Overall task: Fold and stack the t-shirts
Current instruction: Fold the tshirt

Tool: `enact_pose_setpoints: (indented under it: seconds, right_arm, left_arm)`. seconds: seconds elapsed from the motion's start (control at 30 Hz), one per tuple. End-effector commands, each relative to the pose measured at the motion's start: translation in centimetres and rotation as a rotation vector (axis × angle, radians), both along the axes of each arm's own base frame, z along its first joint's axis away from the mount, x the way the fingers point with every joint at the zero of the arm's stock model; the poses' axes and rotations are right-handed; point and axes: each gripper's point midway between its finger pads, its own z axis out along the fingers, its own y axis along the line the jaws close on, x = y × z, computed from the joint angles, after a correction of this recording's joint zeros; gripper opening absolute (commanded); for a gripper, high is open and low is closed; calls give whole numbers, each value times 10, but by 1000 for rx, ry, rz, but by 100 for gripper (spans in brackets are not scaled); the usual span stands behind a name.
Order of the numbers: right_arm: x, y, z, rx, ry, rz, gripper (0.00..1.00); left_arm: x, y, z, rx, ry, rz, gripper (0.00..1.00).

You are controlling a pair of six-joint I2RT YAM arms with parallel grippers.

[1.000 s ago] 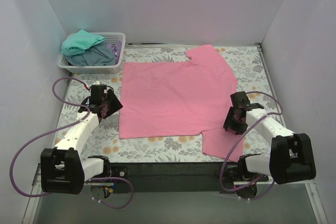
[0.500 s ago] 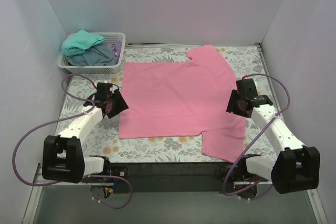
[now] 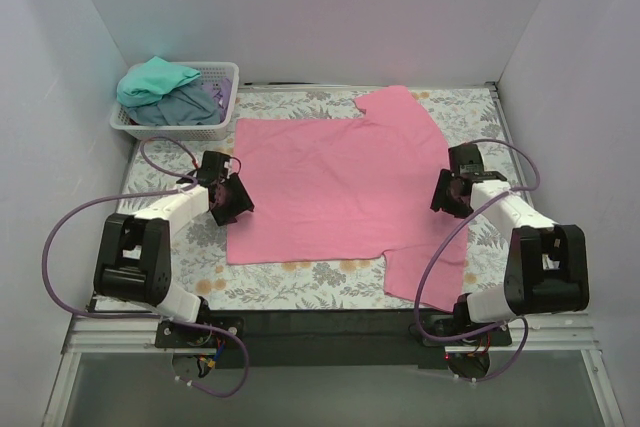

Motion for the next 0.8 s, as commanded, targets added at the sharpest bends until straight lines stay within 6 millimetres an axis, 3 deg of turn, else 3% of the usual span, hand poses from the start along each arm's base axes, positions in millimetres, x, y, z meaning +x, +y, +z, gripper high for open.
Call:
enact_pose_setpoints:
  seconds: [0.0, 0.37, 0.43, 0.57, 0.63, 0.73, 0.77]
  right_arm:
    - [6, 2, -2, 13, -37, 16, 59]
    - [7, 1, -29, 14, 18, 6, 58]
    - [5, 3, -26, 23, 25, 11, 58]
    - [20, 13, 3, 69, -63, 40, 59]
    - [38, 19, 27, 91, -136, 59, 59]
    - [58, 27, 40, 89, -179, 93, 59]
    - [68, 28, 43, 84, -189, 104, 59]
  left_arm:
    - [-4, 5, -7, 29, 31, 28, 53]
    - [2, 28, -25, 120, 105, 82, 50]
    - [2, 31, -23, 132, 111, 89, 50]
    - [13, 32, 7, 132, 47, 110, 51]
    - [32, 28, 30, 115, -20, 109, 52]
    - [49, 24, 41, 104, -39, 96, 52]
    - [63, 21, 52, 96, -72, 94, 52]
